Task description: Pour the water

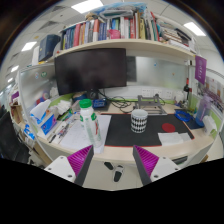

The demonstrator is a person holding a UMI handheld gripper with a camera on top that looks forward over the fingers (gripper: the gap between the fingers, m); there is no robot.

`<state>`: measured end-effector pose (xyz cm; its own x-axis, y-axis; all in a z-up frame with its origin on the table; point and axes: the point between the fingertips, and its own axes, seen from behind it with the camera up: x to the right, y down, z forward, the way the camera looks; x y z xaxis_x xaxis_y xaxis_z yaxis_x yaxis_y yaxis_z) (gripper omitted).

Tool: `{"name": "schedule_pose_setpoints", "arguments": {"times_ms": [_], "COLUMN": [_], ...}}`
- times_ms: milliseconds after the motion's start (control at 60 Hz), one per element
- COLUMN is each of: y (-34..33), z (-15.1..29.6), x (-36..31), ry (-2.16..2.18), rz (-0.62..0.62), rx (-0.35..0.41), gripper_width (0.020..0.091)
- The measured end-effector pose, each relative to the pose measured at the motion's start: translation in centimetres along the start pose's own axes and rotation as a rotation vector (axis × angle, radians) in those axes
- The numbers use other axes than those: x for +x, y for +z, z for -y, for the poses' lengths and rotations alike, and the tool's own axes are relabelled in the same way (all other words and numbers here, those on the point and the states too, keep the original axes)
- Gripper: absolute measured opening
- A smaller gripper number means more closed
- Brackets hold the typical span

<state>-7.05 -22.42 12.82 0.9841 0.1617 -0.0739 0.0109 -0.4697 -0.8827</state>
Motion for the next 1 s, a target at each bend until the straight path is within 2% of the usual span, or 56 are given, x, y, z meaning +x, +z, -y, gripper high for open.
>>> {"name": "schedule_pose_setpoints", "arguments": {"times_ms": [100,233,583,633,667,700,717,750,783,900,1000], "y": [2.4,5.8,13.9,14.9,15.5,15.9,16.1,16.4,16.5,16.8,17.0], "z": [-1.2,0.5,5.5,5.4,5.2,5.3,5.4,5.5,5.7,6.1,6.2], "x": [-3.9,-7.0,-9.5,-9.3,-9.0,-8.8,-8.8,-8.6,-9.0,-10.0,-10.0], "ry": [-0.035,-0.048,-0.044,-0.029,-0.027,-0.036,-0.046,-0.066,-0.07,-0.051,-0.049], "rz": [0.051,0.082,0.077,0.069,0.055,0.043,0.037,0.021,0.026,0.073,0.044], "rx": [0.015,0.078,0.241,0.244,0.244,0.257,0.269,0.287,0.301,0.329,0.353], "gripper_width": [0.0816,0.0817,0.0812,0.0813,0.0789,0.0729,0.068,0.0511,0.0513,0.0434,0.0379]}}
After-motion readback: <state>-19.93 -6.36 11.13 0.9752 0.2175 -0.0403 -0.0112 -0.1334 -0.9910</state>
